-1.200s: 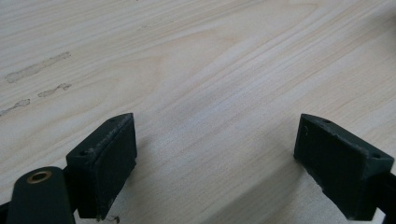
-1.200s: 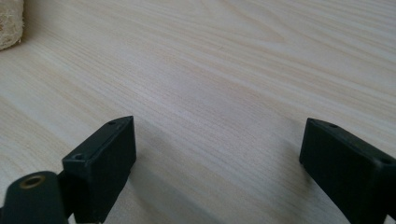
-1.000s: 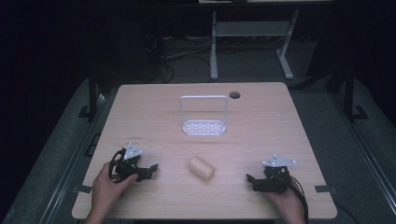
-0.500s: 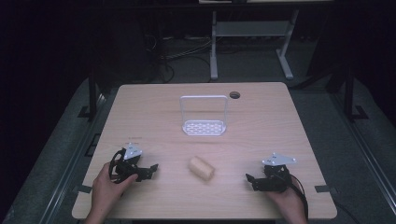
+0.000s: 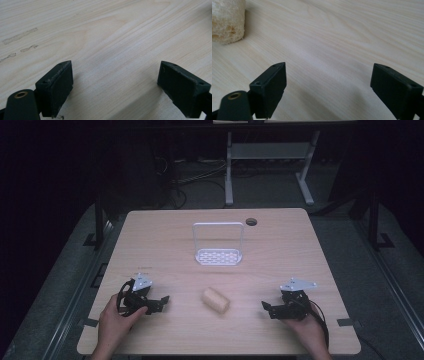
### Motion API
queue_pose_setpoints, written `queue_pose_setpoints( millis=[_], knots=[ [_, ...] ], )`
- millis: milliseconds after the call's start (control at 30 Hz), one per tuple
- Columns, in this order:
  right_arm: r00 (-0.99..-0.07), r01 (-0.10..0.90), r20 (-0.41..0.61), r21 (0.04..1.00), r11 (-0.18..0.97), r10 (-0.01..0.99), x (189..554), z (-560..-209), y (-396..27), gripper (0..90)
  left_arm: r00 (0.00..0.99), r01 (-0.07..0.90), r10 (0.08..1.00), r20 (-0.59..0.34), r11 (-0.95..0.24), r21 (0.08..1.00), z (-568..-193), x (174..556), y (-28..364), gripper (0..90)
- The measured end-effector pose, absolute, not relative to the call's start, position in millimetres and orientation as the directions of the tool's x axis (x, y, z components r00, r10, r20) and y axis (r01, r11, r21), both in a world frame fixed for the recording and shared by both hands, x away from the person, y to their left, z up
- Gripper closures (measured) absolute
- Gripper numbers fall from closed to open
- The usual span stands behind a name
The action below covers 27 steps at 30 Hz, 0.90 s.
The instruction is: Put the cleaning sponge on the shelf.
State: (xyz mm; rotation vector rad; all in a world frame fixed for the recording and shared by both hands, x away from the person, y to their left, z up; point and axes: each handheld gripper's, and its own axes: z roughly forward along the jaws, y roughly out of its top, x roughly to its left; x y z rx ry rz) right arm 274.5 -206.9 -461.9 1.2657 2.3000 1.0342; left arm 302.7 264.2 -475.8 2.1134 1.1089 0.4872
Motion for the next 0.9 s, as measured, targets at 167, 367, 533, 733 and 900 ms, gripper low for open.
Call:
queue_pose_setpoints(
  millis=[167,367,533,733,900],
  knots=[
    [-0.564,0.594,0.065,0.724,0.350,0.823,279,-457,-206,13.3,0.565,0.566,0.825,0.010,-0.396,0.723,-476,303,264,12.5],
    [-0.574,0.596,0.072,0.720,0.356,0.815,283,-455,-202,13.3,0.565,0.566,0.825,0.010,-0.396,0.723,-476,303,264,12.5],
    [-0.583,0.594,0.081,0.721,0.357,0.808,288,-454,-199,13.3,0.564,0.566,0.825,0.010,-0.396,0.723,-476,303,264,12.5],
    [-0.593,0.591,0.087,0.723,0.359,0.801,295,-450,-196,13.3,0.565,0.566,0.825,0.011,-0.396,0.723,-476,303,264,12.6],
    [-0.601,0.592,0.094,0.719,0.364,0.793,300,-450,-192,13.2,0.564,0.566,0.825,0.010,-0.396,0.723,-476,303,264,12.5]
  ],
)
